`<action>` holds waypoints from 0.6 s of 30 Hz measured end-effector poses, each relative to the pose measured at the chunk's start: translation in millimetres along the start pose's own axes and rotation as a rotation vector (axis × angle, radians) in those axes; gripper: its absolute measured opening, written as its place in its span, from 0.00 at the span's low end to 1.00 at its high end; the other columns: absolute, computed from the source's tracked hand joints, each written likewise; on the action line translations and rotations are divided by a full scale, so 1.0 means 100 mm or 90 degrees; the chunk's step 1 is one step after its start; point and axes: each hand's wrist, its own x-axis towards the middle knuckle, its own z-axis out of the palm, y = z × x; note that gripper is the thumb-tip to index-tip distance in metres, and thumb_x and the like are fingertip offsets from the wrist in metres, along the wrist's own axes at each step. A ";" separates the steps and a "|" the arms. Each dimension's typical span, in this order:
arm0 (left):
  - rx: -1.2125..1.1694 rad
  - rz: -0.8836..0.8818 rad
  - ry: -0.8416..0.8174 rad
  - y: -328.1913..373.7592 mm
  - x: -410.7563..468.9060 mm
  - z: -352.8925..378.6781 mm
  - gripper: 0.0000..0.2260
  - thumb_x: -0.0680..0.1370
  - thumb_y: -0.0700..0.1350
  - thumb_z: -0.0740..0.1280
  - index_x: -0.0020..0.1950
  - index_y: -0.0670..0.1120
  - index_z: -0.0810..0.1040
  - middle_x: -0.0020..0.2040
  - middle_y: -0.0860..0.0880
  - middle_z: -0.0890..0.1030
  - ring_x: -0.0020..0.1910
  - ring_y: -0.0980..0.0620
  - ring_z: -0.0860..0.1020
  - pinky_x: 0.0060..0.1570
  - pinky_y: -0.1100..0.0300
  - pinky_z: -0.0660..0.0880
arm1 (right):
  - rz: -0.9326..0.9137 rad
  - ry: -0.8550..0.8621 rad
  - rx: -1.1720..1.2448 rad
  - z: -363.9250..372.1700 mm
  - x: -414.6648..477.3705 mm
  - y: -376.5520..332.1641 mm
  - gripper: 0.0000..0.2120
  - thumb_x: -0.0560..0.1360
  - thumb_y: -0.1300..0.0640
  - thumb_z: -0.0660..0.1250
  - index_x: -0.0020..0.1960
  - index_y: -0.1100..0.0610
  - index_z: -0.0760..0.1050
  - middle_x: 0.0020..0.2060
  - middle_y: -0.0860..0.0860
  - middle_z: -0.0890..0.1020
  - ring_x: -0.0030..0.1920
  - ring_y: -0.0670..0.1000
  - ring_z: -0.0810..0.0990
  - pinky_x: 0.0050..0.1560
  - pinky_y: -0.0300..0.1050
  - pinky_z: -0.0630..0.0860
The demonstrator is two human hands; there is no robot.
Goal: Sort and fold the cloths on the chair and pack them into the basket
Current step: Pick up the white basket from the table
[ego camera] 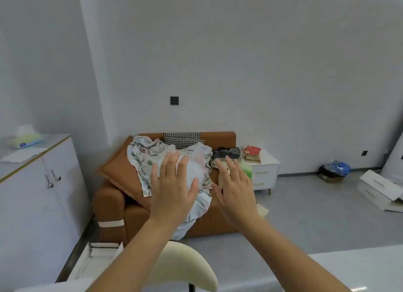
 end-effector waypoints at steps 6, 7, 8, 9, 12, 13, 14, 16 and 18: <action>-0.007 -0.062 -0.028 0.90 -0.30 0.44 0.20 0.77 0.54 0.62 0.64 0.45 0.69 0.66 0.44 0.72 0.67 0.43 0.70 0.65 0.39 0.66 | -0.021 -0.046 0.003 0.02 -0.29 0.96 0.27 0.79 0.42 0.50 0.76 0.49 0.55 0.76 0.52 0.59 0.76 0.55 0.55 0.72 0.54 0.59; 0.001 -0.072 -0.030 1.04 -0.35 0.49 0.20 0.76 0.54 0.60 0.64 0.45 0.69 0.65 0.44 0.72 0.67 0.43 0.70 0.64 0.40 0.67 | -0.030 -0.046 0.007 0.00 -0.34 1.09 0.27 0.78 0.43 0.51 0.75 0.50 0.57 0.75 0.53 0.61 0.75 0.56 0.57 0.71 0.54 0.61; 0.007 -0.078 -0.028 1.21 -0.40 0.56 0.20 0.76 0.54 0.59 0.64 0.45 0.69 0.65 0.44 0.72 0.67 0.43 0.70 0.64 0.40 0.67 | -0.038 -0.051 0.016 -0.03 -0.40 1.25 0.27 0.78 0.45 0.54 0.75 0.51 0.58 0.74 0.53 0.62 0.75 0.57 0.59 0.70 0.55 0.62; 0.006 -0.087 -0.029 1.36 -0.44 0.61 0.19 0.76 0.53 0.60 0.64 0.45 0.69 0.65 0.44 0.72 0.66 0.43 0.70 0.63 0.40 0.68 | -0.041 -0.061 0.020 -0.06 -0.45 1.39 0.26 0.78 0.47 0.57 0.74 0.51 0.58 0.74 0.54 0.63 0.75 0.57 0.59 0.69 0.55 0.63; -0.012 -0.097 -0.065 1.83 -0.60 0.76 0.20 0.74 0.49 0.67 0.63 0.44 0.69 0.65 0.43 0.73 0.66 0.42 0.71 0.63 0.39 0.68 | -0.032 -0.100 0.023 -0.12 -0.68 1.83 0.27 0.78 0.48 0.60 0.75 0.51 0.58 0.74 0.54 0.63 0.75 0.57 0.59 0.69 0.57 0.64; -0.016 -0.098 -0.079 1.97 -0.65 0.80 0.21 0.73 0.49 0.68 0.63 0.44 0.70 0.65 0.43 0.73 0.66 0.42 0.71 0.63 0.40 0.68 | -0.027 -0.107 0.022 -0.15 -0.76 1.95 0.27 0.78 0.48 0.61 0.75 0.51 0.58 0.74 0.54 0.63 0.74 0.57 0.59 0.69 0.58 0.65; -0.019 -0.099 -0.087 2.09 -0.69 0.84 0.21 0.73 0.48 0.68 0.63 0.44 0.70 0.65 0.43 0.73 0.66 0.42 0.71 0.63 0.40 0.68 | -0.020 -0.117 0.022 -0.18 -0.82 2.07 0.27 0.78 0.48 0.61 0.75 0.52 0.58 0.74 0.54 0.63 0.75 0.57 0.59 0.69 0.58 0.66; -0.036 -0.101 -0.101 2.29 -0.77 0.94 0.20 0.74 0.49 0.66 0.64 0.43 0.69 0.65 0.43 0.73 0.65 0.42 0.71 0.62 0.40 0.68 | 0.002 -0.143 0.022 -0.23 -0.94 2.28 0.27 0.78 0.48 0.60 0.75 0.52 0.58 0.74 0.54 0.62 0.75 0.57 0.59 0.69 0.58 0.65; -0.054 -0.103 -0.126 2.45 -0.88 1.03 0.20 0.76 0.52 0.59 0.64 0.43 0.70 0.65 0.43 0.73 0.65 0.43 0.71 0.62 0.41 0.69 | 0.032 -0.162 0.014 -0.26 -1.12 2.46 0.27 0.79 0.48 0.60 0.75 0.52 0.58 0.75 0.54 0.61 0.75 0.57 0.59 0.70 0.56 0.64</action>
